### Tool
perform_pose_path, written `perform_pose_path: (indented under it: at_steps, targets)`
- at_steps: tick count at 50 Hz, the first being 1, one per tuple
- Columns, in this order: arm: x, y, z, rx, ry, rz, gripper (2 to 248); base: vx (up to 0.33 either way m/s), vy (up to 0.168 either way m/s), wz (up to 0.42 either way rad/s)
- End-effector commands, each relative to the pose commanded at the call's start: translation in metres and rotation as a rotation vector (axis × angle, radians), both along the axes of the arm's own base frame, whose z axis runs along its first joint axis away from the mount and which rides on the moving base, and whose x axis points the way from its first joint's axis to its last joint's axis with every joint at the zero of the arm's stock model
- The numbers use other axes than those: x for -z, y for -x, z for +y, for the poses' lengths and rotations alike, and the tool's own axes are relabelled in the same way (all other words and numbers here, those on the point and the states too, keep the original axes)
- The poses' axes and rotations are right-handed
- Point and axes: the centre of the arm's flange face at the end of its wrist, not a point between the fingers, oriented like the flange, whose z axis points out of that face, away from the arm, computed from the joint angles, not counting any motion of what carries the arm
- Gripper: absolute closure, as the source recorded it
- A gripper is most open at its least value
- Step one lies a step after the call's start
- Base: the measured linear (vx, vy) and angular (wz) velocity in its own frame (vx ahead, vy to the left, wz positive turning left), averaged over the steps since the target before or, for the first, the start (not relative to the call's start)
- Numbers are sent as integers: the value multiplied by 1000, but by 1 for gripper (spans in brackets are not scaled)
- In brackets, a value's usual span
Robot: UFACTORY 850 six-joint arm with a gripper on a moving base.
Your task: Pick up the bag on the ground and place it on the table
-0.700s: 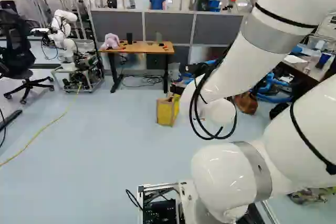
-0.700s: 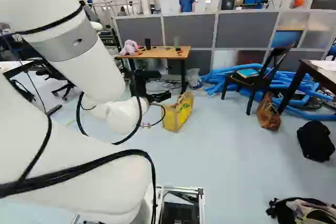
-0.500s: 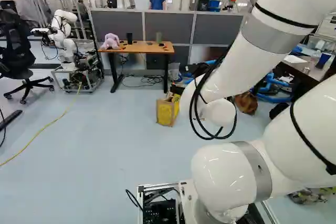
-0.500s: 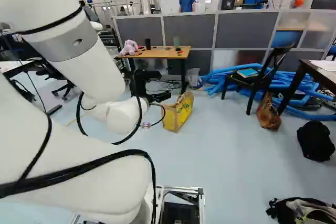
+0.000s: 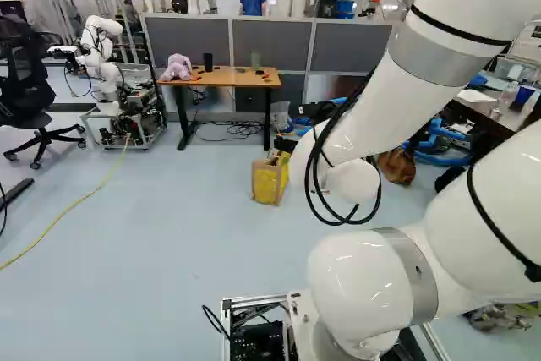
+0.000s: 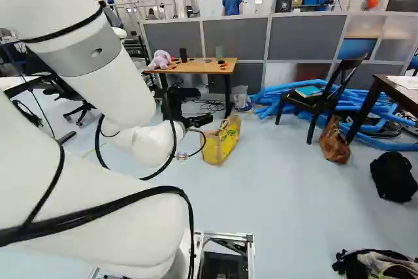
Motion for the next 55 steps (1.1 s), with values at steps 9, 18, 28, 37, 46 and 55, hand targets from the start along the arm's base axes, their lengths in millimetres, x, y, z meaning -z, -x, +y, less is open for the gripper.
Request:
perform_pose_path:
  at_steps: [9,18,28,37,46,55]
  targets:
    - [0,0,0,0,0,0,3,90,2,3]
    - [0,0,0,0,0,0,3,122,4,3]
    - [0,0,0,0,0,0,3,151,3,4]
    - [0,0,0,0,0,0,3,156,5,8]
    - [0,0,0,0,0,0,3,156,4,3]
    - [0,0,0,0,0,0,3,155,3,2]
